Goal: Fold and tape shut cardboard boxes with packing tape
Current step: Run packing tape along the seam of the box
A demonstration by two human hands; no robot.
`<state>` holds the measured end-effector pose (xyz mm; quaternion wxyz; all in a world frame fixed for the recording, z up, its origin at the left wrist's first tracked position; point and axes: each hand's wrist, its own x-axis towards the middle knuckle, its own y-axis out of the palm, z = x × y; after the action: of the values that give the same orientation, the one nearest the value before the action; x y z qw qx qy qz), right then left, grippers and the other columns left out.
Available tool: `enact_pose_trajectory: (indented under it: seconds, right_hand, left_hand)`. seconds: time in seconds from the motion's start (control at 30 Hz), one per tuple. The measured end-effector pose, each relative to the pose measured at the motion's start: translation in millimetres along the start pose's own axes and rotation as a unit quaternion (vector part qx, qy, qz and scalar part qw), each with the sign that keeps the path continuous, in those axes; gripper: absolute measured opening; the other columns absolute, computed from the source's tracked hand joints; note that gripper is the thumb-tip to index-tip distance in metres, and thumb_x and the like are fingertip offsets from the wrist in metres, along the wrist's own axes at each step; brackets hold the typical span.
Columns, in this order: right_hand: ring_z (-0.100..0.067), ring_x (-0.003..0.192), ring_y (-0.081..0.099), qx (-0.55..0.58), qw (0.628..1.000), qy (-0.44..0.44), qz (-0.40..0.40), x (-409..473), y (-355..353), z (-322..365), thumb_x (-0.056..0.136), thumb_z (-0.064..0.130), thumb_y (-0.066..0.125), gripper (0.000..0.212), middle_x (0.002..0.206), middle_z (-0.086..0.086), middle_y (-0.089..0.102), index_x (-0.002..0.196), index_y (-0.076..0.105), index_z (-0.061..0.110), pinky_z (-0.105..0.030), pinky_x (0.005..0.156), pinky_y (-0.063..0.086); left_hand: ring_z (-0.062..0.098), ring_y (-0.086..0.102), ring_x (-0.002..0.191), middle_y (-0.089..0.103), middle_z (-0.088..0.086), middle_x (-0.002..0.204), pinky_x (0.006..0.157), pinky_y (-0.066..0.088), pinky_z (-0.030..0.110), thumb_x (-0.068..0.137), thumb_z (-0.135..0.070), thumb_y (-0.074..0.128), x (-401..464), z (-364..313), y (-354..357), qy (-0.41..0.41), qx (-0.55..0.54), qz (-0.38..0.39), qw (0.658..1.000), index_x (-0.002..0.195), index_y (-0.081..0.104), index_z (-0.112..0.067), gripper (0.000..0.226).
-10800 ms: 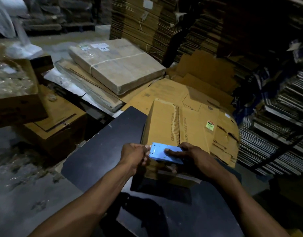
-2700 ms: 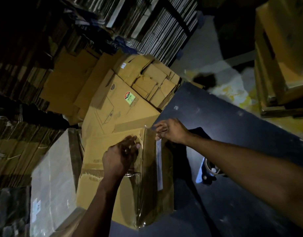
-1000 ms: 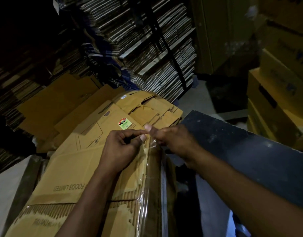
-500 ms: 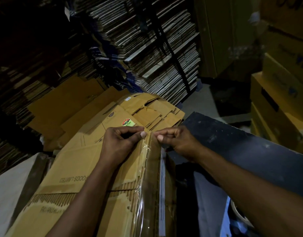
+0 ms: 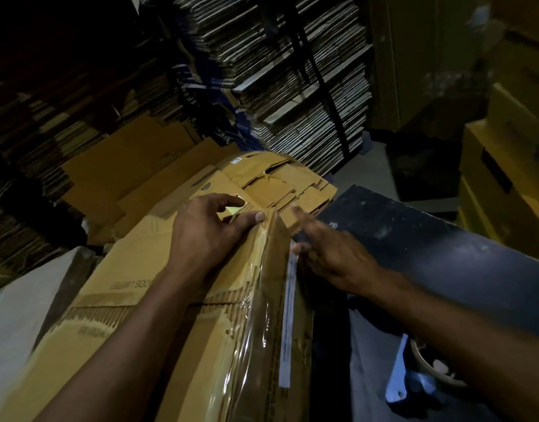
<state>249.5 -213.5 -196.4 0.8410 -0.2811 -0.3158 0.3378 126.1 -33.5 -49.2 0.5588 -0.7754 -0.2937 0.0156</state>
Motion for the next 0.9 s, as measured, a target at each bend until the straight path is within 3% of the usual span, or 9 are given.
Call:
enact_pose_trajectory:
  seconds: [0.13,0.2,0.27,0.4,0.53,0.63,0.7,0.77,0.9]
  right_hand:
    - [-0.022,0.163,0.020,0.031,0.991,-0.111,-0.071,17,-14,20,0.099,0.076,0.037,0.087,0.180,0.004,0.000,0.170,0.003,0.039,-0.062,0.121,0.030]
    - [-0.023,0.163,0.020,-0.005,0.982,-0.175,-0.070,24,-9,24,0.103,0.070,0.043,0.079,0.180,0.001,0.005,0.170,0.020,0.035,-0.060,0.121,0.035]
    - [-0.020,0.162,0.022,0.033,0.983,-0.175,-0.041,25,3,22,0.104,0.067,0.046,0.072,0.179,0.003,0.011,0.167,0.031,0.035,-0.061,0.117,0.041]
    - [-0.018,0.163,0.018,-0.004,0.986,-0.168,0.000,32,-3,22,0.097,0.084,0.038,0.082,0.179,0.006,0.010,0.165,0.028,0.041,-0.064,0.117,0.039]
    - [-0.023,0.165,0.001,-0.042,0.990,-0.131,0.028,19,-26,40,0.092,0.091,0.032,0.099,0.179,0.001,-0.008,0.170,0.007,0.036,-0.067,0.124,0.025]
    - [-0.019,0.165,-0.010,-0.058,0.980,-0.190,0.013,-3,-26,77,0.100,0.079,0.036,0.091,0.179,0.001,-0.013,0.171,0.005,0.032,-0.064,0.130,0.005]
    - [-0.019,0.165,-0.008,-0.069,0.968,-0.242,0.000,-18,-10,92,0.104,0.072,0.036,0.082,0.179,-0.001,-0.005,0.171,0.015,0.031,-0.063,0.130,0.003]
    - [-0.020,0.165,-0.007,-0.068,0.970,-0.233,-0.008,-31,5,87,0.106,0.067,0.037,0.076,0.180,-0.001,-0.002,0.170,0.020,0.031,-0.066,0.129,0.007]
    - [-0.022,0.165,-0.010,-0.126,0.973,-0.189,0.025,-58,0,65,0.100,0.072,0.047,0.095,0.178,0.001,-0.018,0.169,-0.008,0.037,-0.070,0.126,0.009]
  left_hand:
    - [-0.001,0.062,0.101,0.072,-0.013,0.135,0.073,0.053,0.029,0.084,-0.072,0.075,-32,13,-25,-0.005,0.012,0.006,1.000,0.125,0.077,-0.041,0.051]
    - [-0.002,0.063,0.109,0.073,-0.022,0.128,0.076,0.056,0.031,0.085,-0.073,0.073,-63,16,-42,-0.024,-0.009,-0.008,1.000,0.121,0.077,-0.047,0.045]
    - [0.000,0.067,0.117,0.075,-0.026,0.122,0.083,0.059,0.033,0.091,-0.062,0.077,-112,18,-58,-0.041,-0.022,-0.024,0.999,0.120,0.078,-0.046,0.033]
    - [0.009,0.075,0.116,0.079,-0.017,0.122,0.086,0.065,0.045,0.105,-0.036,0.076,-213,27,-80,-0.012,-0.052,-0.062,0.997,0.126,0.081,-0.031,0.022]
    - [0.027,0.055,0.150,0.063,-0.003,0.157,0.124,0.042,0.061,0.112,-0.055,0.054,-261,36,-74,0.065,-0.124,0.037,0.989,0.147,0.067,-0.018,0.052]
    - [0.031,0.039,0.161,0.047,0.002,0.170,0.129,0.028,0.066,0.102,-0.075,0.054,-266,42,-66,0.133,-0.048,0.069,0.987,0.155,0.060,-0.014,0.081]
    - [0.030,0.036,0.163,0.043,0.000,0.173,0.130,0.027,0.063,0.092,-0.081,0.063,-266,46,-64,0.158,-0.022,0.073,0.984,0.159,0.056,-0.016,0.093]
    - [0.027,0.034,0.164,0.041,-0.002,0.174,0.131,0.028,0.061,0.082,-0.080,0.075,-264,49,-65,0.178,-0.005,0.079,0.981,0.161,0.053,-0.019,0.102]
    - [0.018,0.033,0.163,0.040,-0.005,0.174,0.131,0.031,0.054,0.077,-0.074,0.084,-259,55,-64,0.189,0.011,0.070,0.980,0.162,0.051,-0.025,0.103]
